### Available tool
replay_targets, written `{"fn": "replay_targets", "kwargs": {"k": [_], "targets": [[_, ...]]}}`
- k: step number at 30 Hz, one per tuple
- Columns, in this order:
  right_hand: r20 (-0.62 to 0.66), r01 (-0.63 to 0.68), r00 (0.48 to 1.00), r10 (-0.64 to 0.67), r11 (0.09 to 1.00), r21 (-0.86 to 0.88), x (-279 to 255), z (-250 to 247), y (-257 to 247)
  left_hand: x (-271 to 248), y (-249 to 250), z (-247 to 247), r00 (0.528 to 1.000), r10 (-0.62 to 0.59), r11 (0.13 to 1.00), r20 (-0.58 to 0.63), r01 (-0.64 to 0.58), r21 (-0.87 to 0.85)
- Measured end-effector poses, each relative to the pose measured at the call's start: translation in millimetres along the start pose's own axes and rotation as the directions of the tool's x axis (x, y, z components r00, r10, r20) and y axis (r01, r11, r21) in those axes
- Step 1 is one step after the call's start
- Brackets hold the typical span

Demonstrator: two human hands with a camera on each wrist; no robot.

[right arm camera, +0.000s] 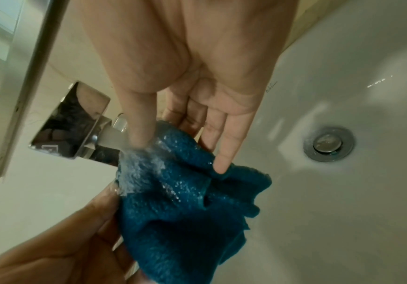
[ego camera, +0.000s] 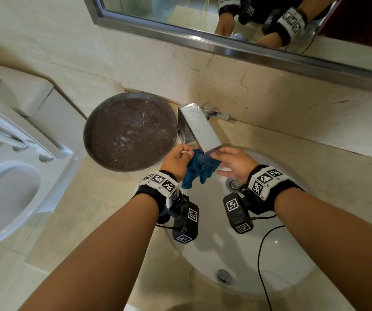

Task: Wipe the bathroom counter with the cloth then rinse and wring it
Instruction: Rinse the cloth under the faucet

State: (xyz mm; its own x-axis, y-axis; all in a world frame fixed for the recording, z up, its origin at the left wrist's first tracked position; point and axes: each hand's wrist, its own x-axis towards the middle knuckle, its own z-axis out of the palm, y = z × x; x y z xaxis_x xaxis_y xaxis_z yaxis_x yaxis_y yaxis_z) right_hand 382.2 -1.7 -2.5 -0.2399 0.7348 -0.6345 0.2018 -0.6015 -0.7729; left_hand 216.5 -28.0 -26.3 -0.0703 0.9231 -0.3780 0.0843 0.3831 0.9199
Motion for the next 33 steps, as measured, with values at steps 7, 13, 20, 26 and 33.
{"fn": "replay_targets", "kwargs": {"k": [7,13,20,26,33], "targets": [[0.014,-0.014,1.0,0.012,0.987,0.159,0.1,10.0,2.1,-0.3,-5.6,-1.7,1.0,-0.028,1.0,-0.012,0.028,0.01],[0.026,-0.029,0.999,0.022,0.951,0.308,1.8,14.5,3.8,-0.8,-4.8,-1.7,0.999,-0.04,0.999,0.021,0.04,-0.013],[0.035,-0.032,0.999,0.021,0.932,0.362,3.2,12.7,4.9,-1.2,-1.5,-1.5,0.998,-0.047,0.999,0.044,0.046,0.02],[0.004,0.008,1.0,-0.01,0.927,0.375,1.7,10.1,-0.1,-1.9,-4.2,0.3,0.993,-0.092,0.996,0.075,0.092,0.001],[-0.034,0.027,0.999,-0.014,0.921,0.388,2.9,4.7,-1.1,-4.7,-0.1,3.8,0.972,-0.197,0.976,0.13,0.207,-0.067]]}}
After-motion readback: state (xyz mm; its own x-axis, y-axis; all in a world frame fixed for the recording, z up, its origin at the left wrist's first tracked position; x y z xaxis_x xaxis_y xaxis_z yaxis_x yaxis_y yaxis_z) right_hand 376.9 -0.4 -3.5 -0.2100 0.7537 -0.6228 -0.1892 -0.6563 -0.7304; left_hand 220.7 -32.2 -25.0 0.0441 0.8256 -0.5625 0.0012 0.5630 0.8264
